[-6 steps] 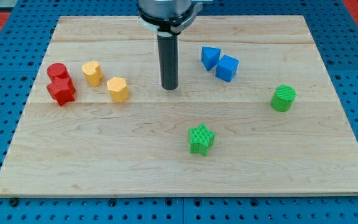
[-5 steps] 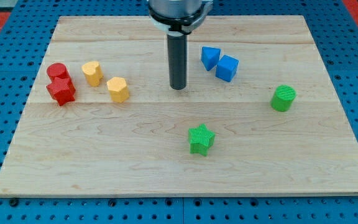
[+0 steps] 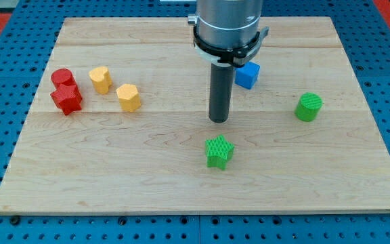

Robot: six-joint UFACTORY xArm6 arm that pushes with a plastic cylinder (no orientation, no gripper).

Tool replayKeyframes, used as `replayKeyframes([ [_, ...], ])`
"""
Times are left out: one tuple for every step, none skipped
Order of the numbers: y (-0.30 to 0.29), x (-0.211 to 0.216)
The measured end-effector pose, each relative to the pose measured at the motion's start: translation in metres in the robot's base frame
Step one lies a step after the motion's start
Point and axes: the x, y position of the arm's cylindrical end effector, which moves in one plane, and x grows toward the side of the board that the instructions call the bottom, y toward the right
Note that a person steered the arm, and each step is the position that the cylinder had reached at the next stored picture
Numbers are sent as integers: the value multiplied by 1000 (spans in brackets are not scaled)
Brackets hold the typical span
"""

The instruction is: Push the green circle towards top left

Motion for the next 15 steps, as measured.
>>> replayKeyframes([
  [0, 7],
  [42, 12],
  [91, 23],
  [152, 30],
  [181, 13],
  [180, -30],
  [140, -63],
  [74, -45],
  [49, -33],
  [48, -29],
  [-26, -58],
  [-134, -110],
  [-163, -163],
  [-153, -184],
  [-130, -184],
])
